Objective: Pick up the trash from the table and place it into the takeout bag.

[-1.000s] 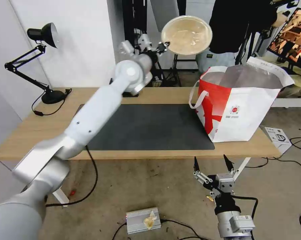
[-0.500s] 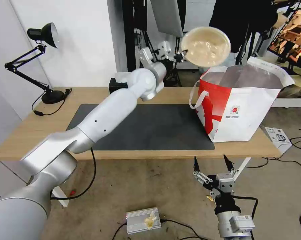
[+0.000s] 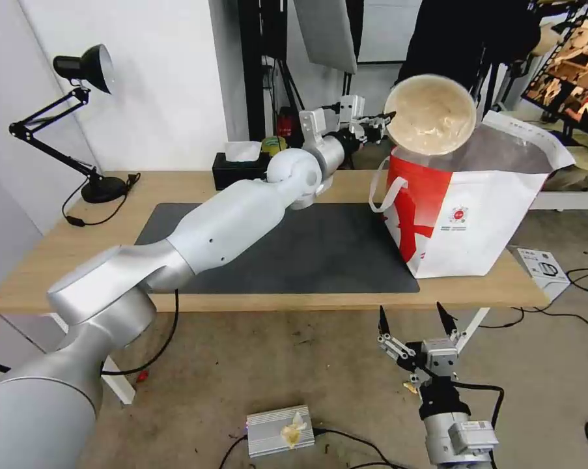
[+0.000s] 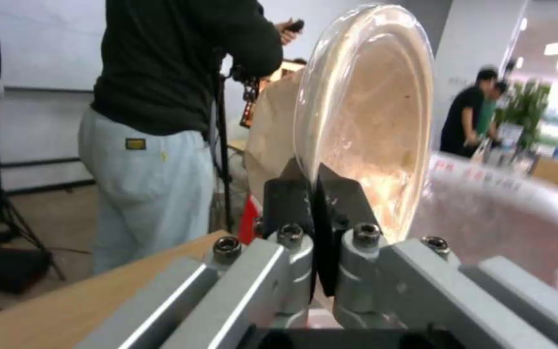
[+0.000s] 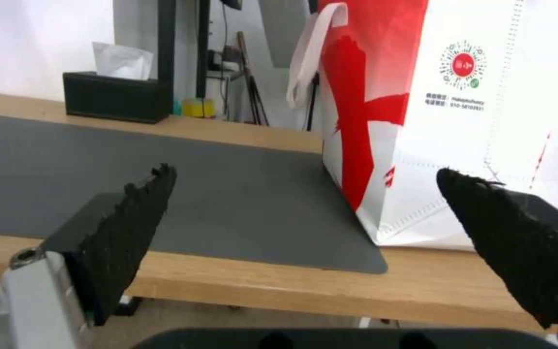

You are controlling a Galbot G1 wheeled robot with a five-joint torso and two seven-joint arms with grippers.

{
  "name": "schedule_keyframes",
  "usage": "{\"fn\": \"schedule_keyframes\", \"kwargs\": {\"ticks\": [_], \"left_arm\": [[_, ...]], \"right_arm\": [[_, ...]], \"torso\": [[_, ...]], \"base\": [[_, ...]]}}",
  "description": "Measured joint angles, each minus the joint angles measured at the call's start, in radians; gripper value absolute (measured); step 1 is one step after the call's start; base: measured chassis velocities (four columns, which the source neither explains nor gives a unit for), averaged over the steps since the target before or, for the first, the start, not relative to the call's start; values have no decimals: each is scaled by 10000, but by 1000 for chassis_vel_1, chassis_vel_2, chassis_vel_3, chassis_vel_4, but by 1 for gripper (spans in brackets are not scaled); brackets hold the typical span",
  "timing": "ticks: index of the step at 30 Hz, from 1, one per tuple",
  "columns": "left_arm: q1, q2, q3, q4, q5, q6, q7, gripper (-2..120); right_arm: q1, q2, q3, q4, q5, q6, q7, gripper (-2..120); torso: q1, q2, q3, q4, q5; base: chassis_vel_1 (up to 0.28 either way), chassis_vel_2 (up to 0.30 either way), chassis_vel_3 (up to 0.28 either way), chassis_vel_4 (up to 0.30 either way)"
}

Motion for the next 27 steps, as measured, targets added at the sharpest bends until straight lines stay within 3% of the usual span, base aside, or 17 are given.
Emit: {"fn": "schedule_keyframes", "kwargs": {"ticks": [18, 27], "left_arm": [[-627, -201, 1000, 1184, 2328, -473, 566, 0], [-879, -280, 1262, 1562, 3048, -721, 1434, 0]], "right_arm": [[0, 0, 0, 0, 0, 0, 0, 100], [0, 0, 0, 0, 0, 0, 0, 100]], "torso": [[0, 1, 0, 1, -1], [0, 1, 0, 2, -1]], "base": [[0, 0, 0, 0], [0, 0, 0, 0]]}}
